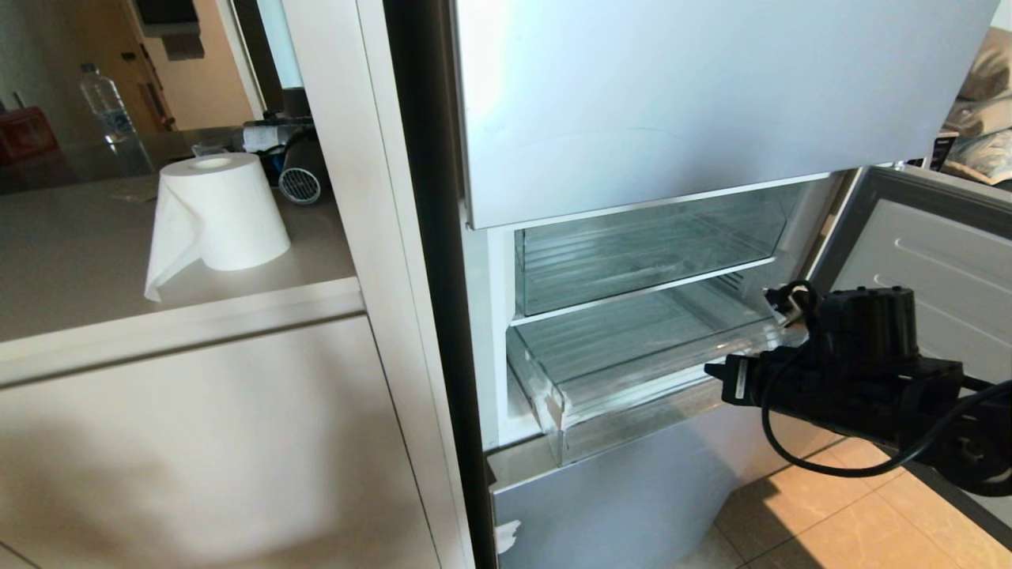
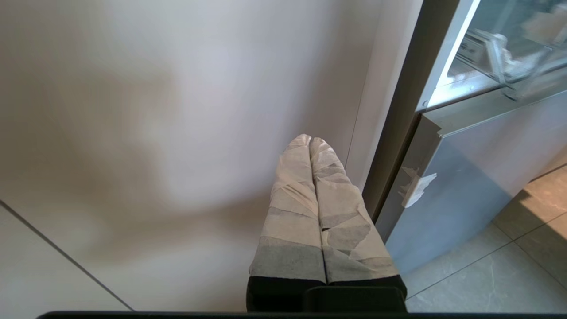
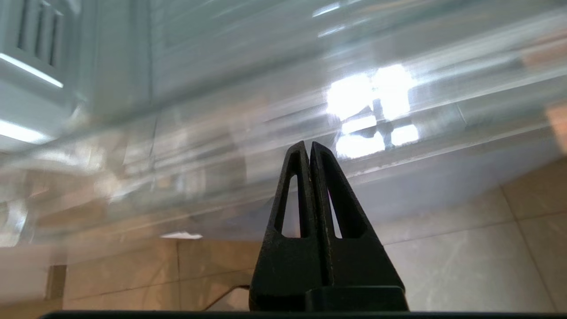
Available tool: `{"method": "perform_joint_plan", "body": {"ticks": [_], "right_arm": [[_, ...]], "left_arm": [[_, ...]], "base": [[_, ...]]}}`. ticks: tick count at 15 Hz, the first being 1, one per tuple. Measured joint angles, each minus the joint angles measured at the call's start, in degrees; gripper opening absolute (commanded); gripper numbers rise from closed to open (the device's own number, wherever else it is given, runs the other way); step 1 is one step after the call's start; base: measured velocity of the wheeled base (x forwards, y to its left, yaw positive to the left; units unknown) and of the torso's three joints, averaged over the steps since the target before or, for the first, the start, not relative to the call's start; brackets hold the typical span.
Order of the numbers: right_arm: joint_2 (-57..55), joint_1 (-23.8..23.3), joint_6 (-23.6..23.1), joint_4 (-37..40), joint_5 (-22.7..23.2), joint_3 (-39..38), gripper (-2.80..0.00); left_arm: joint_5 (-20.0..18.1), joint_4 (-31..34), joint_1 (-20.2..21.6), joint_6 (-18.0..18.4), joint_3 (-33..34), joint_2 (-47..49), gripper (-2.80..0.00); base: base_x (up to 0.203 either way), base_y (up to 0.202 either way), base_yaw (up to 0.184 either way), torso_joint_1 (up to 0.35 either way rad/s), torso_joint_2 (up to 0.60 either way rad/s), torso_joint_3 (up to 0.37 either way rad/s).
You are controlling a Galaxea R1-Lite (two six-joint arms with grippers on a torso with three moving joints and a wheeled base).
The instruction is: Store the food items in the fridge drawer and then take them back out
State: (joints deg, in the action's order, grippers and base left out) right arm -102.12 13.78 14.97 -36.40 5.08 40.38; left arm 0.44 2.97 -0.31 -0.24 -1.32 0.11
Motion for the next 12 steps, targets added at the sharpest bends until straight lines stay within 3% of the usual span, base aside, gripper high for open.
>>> {"method": "perform_joint_plan", "body": {"ticks": [7,12], "right_arm": [[8.9,0.68,1.07,-0.89,0.74,-11.46,-2.8],[-1.55,0.3,1.26,-0.72,-0.01,-3.51,-2.8]], "left_arm": [[0.0,0.0,-0.04,0.0,0.0,0.0,-2.8],[-0.02,0.0,-0.04,0.0,0.0,0.0,-2.8]], "base": [[0.0,0.0,0.0,0.0,0.0,0.0],[0.0,0.0,0.0,0.0,0.0,0.0]]}}
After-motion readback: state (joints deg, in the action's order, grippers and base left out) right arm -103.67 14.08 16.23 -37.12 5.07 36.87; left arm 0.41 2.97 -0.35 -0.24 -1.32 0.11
